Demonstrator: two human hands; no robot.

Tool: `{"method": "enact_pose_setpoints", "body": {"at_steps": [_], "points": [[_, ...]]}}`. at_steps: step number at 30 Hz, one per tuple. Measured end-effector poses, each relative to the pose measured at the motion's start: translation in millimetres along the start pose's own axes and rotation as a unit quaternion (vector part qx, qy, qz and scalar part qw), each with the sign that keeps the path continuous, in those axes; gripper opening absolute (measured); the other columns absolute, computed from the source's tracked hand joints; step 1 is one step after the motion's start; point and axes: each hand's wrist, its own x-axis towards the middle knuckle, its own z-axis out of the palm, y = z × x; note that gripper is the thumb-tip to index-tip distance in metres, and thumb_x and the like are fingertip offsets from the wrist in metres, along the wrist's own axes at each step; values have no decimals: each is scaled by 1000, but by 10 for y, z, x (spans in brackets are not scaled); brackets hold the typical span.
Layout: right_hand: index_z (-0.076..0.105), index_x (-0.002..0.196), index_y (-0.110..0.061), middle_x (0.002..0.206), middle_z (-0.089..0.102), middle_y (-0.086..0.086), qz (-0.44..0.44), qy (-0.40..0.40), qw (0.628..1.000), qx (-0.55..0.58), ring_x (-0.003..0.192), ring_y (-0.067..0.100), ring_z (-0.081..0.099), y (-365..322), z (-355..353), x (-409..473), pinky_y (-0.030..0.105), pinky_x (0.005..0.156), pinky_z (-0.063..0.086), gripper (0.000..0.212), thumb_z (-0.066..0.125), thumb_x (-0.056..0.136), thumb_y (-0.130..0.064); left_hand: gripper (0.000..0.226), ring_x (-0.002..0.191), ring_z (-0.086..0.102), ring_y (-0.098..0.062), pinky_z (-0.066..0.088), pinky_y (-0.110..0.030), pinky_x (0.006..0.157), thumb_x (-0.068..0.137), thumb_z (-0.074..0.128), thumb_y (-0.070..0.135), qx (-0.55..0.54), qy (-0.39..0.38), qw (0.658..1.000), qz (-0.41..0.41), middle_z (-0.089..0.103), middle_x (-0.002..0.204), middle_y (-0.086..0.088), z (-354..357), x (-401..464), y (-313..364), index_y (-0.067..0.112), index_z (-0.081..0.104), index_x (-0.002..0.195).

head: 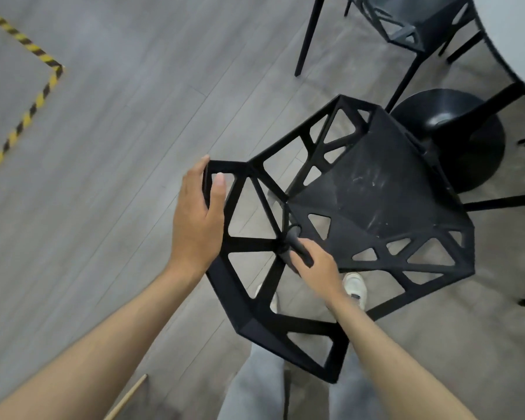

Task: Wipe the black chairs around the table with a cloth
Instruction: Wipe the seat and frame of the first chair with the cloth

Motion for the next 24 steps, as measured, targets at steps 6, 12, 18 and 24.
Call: {"method": "enact_pose_setpoints", "body": {"at_steps": [6, 12, 18, 24], "points": [[69, 116, -21, 108, 68, -1, 42, -27, 993, -105, 104, 24, 65, 491, -540, 130, 40, 91, 53, 30, 59, 95, -2, 48, 137, 37, 13, 27, -11, 110, 110, 38, 51, 31, -4, 999, -14, 45, 149, 20, -16, -6, 47, 29, 42, 153], [68, 115, -26, 106, 70, -7, 41, 36, 995, 80, 100, 10, 65, 66, -644, 336, 27, 87, 54, 20, 70, 95, -25, 49, 130, 33, 24, 23, 0, 105, 110, 39, 50, 57, -4, 998, -25, 44, 146, 24, -17, -5, 82, 27, 41, 153], [60, 117, -25, 111, 56, -3, -20, -69, 997, -12, 106, 19, 55, 2, -40, 346, 36, 92, 50, 20, 59, 97, -29, 50, 136, 33, 18, 22, -1, 108, 110, 39, 50, 63, -5, 998, -24, 42, 150, 23, -14, -9, 80, 28, 40, 155], [55, 117, -25, 117, 51, 5, 55, -73, 972, -218, 109, 32, 51, 664, -281, 432, 45, 85, 51, 21, 55, 97, -19, 52, 145, 33, 8, 22, -4, 111, 110, 37, 52, 53, -13, 998, -33, 40, 157, 19, -14, -7, 67, 30, 37, 156]]}}
